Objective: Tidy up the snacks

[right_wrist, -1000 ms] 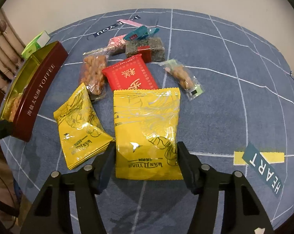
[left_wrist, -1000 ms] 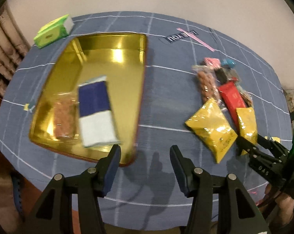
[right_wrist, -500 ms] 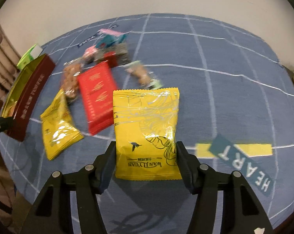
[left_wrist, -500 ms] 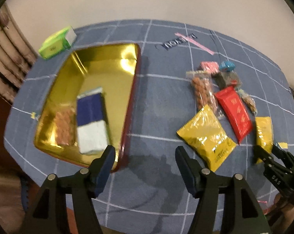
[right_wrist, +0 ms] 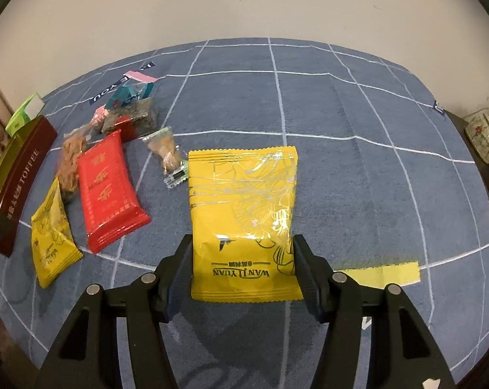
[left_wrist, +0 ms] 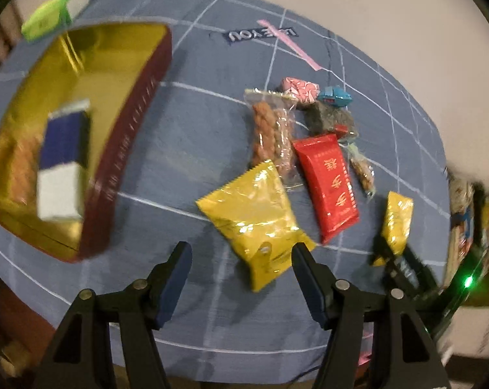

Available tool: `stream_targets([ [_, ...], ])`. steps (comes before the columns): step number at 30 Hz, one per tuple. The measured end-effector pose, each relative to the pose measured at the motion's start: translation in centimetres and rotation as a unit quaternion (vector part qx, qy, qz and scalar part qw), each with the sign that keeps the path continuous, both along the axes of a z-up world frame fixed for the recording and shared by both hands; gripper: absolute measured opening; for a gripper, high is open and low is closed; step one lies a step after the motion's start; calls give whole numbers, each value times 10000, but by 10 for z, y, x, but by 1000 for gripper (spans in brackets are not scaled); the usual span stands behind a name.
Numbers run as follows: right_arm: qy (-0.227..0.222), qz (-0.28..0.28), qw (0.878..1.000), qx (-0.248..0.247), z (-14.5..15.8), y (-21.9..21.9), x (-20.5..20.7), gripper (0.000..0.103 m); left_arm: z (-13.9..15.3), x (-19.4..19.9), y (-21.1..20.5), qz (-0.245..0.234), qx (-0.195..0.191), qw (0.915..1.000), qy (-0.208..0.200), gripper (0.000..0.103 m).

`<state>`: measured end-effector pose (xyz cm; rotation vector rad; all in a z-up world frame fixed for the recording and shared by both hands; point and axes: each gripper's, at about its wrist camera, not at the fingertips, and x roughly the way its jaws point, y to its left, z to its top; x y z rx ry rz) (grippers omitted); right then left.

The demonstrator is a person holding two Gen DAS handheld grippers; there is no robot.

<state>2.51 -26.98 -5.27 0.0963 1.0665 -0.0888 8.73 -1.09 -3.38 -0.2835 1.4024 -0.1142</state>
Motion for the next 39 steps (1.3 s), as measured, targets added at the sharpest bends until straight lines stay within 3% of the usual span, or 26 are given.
stream_targets([
  [2,-12,13,10000,24,-1,0,0,56,-3,3,-3,197,-111,9997,57,75],
  [8,-47,101,9999,18,-2,0,-3,56,-13,9,-10,714,-256,9970,169,76],
  [20,-92,186,9998,40,-2,3,-5,57,-36,16,-31,1008,209,9942,301,76],
  [29,-60,177,9998,86,-2,3,-4,57,-41,14,-28,856,649,9939,233,76],
  [39,94,158,9998,18,-2,5,1,57,-38,5,-18,247,701,9972,44,69],
])
